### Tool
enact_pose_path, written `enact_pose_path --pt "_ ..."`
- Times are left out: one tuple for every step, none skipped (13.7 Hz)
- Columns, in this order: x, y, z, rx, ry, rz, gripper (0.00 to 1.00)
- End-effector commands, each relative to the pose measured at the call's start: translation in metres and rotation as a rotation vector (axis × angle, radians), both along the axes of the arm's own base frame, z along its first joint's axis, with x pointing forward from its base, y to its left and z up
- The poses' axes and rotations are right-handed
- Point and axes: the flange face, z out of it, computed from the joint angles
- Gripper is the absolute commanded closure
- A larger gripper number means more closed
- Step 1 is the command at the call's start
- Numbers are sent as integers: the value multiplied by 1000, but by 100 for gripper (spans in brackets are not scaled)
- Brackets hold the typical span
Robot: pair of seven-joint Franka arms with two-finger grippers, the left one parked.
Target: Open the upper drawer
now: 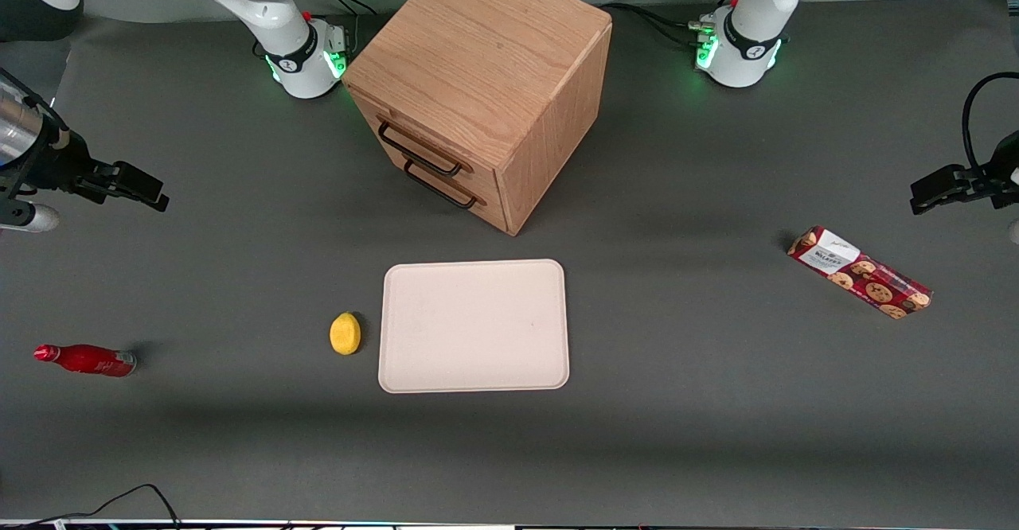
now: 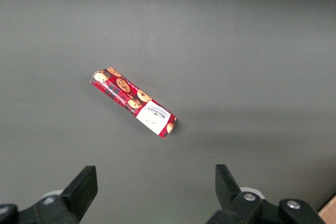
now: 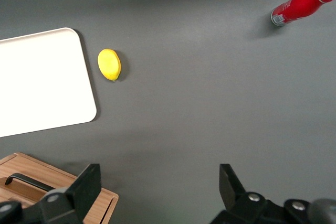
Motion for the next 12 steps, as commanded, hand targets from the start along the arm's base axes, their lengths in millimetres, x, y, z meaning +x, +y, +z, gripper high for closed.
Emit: enact_pose_path --pt "2 -6 3 -16 2 -16 0" --pt "2 -6 2 -14 5 -19 0" --pt "2 -6 3 -13 3 -24 0" --pt "2 -8 3 -14 3 -21 0" --pt "2 -9 3 -14 6 -24 0" --pt "2 -10 1 -14 11 -24 0" --pt "1 -9 1 -14 14 -24 0" --pt "1 -9 1 -14 14 -24 0" --pt "1 -10 1 -14 15 -24 0" --pt "1 -10 1 -14 15 -23 0" --pt "1 -9 0 -14 18 -21 0" --pt "1 -9 1 -14 17 -21 0"
